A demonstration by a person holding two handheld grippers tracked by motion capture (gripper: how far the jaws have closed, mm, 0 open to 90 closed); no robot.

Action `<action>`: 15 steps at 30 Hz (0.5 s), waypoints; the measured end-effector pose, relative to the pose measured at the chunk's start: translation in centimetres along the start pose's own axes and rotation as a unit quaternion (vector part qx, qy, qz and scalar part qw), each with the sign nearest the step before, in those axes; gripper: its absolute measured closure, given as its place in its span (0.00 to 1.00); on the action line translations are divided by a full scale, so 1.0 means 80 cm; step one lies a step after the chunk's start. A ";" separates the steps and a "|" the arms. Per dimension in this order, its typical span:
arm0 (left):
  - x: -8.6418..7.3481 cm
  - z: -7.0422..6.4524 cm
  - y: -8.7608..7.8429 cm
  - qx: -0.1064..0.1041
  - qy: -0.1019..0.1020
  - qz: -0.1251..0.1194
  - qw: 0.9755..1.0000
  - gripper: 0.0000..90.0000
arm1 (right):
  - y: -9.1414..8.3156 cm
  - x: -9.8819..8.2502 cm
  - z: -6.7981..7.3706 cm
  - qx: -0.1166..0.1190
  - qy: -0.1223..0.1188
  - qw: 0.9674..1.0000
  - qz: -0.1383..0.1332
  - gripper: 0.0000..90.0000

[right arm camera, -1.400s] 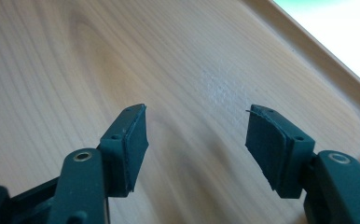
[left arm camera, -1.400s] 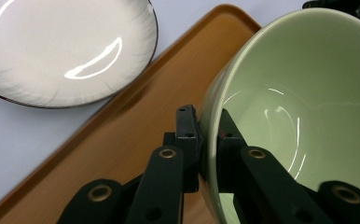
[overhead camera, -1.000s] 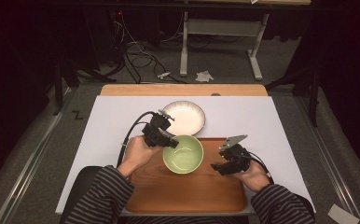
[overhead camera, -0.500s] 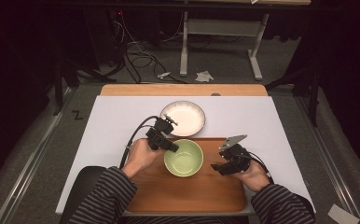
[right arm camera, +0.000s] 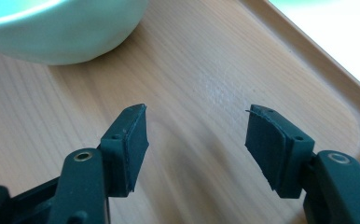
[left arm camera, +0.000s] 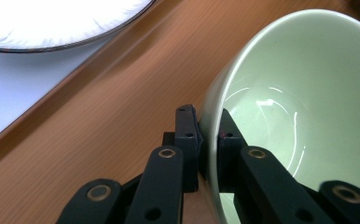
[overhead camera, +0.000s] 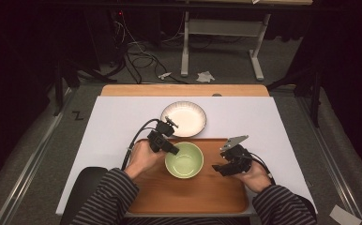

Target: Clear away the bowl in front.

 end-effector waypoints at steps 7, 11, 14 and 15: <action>-0.003 0.000 0.004 0.000 0.000 0.003 1.000 0.93 | -0.001 0.000 0.000 -0.001 -0.001 1.000 -0.001 0.45; -0.004 0.002 0.007 0.001 -0.004 0.005 1.000 0.93 | 0.000 0.000 0.000 0.001 -0.003 1.000 0.000 0.45; -0.005 0.003 0.009 0.005 -0.002 0.007 1.000 0.93 | 0.000 0.000 0.000 0.000 -0.003 1.000 -0.001 0.45; -0.005 0.003 0.010 0.004 -0.003 0.007 1.000 0.93 | -0.001 0.000 0.001 0.000 -0.003 1.000 -0.001 0.45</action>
Point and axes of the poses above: each handheld gripper's, and its own axes: y roughly forward along the jaws, x roughly out of its top, z roughly to its left, the point moved 3 cm from there along y, roughly forward along the jaws, and after that the axes turned 10 degrees about -x, right-handed, at the moved point
